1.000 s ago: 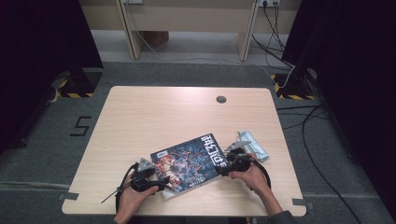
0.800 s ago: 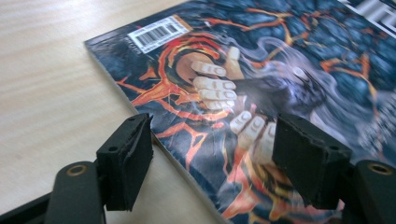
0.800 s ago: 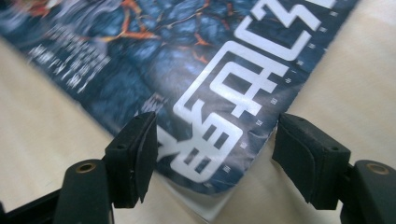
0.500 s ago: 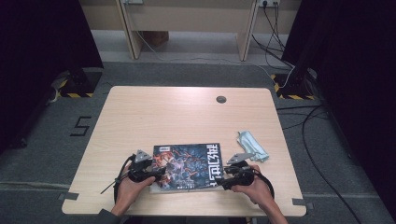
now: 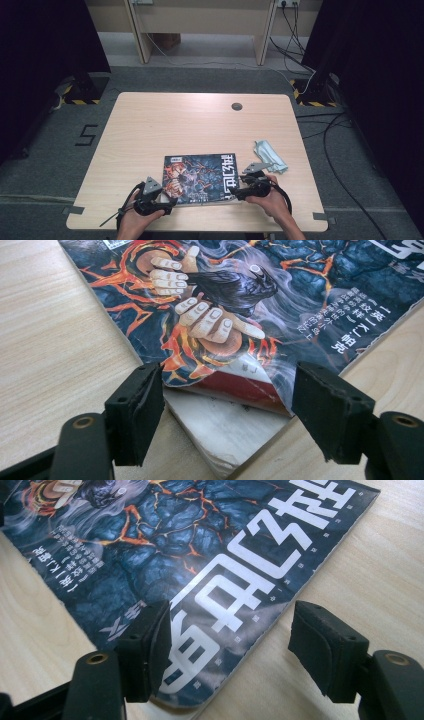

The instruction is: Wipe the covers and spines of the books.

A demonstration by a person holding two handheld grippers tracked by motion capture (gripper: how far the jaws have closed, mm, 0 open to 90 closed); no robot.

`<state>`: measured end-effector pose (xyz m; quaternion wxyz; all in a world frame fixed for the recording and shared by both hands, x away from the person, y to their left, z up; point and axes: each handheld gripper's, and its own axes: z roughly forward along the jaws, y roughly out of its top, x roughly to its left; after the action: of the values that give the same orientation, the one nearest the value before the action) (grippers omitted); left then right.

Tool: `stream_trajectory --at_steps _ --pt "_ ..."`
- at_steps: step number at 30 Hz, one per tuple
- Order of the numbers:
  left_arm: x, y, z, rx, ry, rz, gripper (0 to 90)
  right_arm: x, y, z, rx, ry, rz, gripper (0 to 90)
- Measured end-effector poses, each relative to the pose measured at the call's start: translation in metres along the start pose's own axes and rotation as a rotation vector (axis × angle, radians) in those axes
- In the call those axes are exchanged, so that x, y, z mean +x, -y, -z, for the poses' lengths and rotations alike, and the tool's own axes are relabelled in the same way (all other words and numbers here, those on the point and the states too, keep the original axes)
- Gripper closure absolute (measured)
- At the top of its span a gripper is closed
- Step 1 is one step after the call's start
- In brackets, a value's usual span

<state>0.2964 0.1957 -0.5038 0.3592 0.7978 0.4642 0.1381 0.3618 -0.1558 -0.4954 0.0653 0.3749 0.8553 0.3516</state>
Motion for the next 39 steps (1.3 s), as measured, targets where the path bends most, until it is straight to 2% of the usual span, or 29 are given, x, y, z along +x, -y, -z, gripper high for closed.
stream_trajectory --at_steps 2,5,7,12,17,23,27,29,31,34,36,39 --pt "0.001 0.001 -0.001 0.000 -0.002 0.001 30.9 -0.002 -0.001 -0.002 0.005 0.003 0.000 33.2" --pt "0.003 -0.001 -0.001 -0.004 -0.008 -0.013 33.8 -0.003 -0.002 -0.007 0.005 -0.028 -0.024 33.2" --pt "0.005 0.000 -0.002 0.000 -0.008 -0.018 33.7 -0.001 -0.002 -0.009 0.014 -0.019 -0.011 32.1" --pt "0.009 -0.002 -0.004 0.003 -0.025 -0.023 35.2 0.006 0.000 -0.007 0.032 -0.014 -0.016 30.5" --pt "0.019 -0.009 -0.007 -0.003 -0.084 -0.041 37.2 0.018 0.006 -0.002 0.055 -0.033 -0.008 30.2" --pt "0.037 -0.021 -0.016 -0.016 -0.148 -0.037 37.6 0.036 0.012 -0.001 0.057 -0.053 -0.004 30.6" --pt "0.045 -0.026 -0.021 -0.027 -0.162 -0.012 37.2 0.041 0.012 0.002 0.053 -0.079 0.004 35.9" --pt "0.045 -0.026 -0.020 -0.036 -0.164 -0.007 37.2 0.039 0.010 0.005 0.037 -0.060 0.009 35.7" --pt "0.042 -0.025 -0.016 -0.055 -0.147 0.018 35.4 0.034 0.006 0.010 0.000 -0.019 0.015 35.5" --pt "0.034 -0.023 -0.007 -0.092 -0.103 0.064 32.0 0.021 -0.002 0.012 -0.047 0.002 0.034 36.6" --pt "0.025 -0.020 0.000 -0.104 -0.069 0.076 31.5 0.010 -0.008 0.009 -0.051 0.029 0.040 37.1" --pt "0.011 -0.013 0.004 -0.093 -0.010 0.069 31.2 -0.002 -0.020 0.000 -0.056 0.056 0.060 38.3"
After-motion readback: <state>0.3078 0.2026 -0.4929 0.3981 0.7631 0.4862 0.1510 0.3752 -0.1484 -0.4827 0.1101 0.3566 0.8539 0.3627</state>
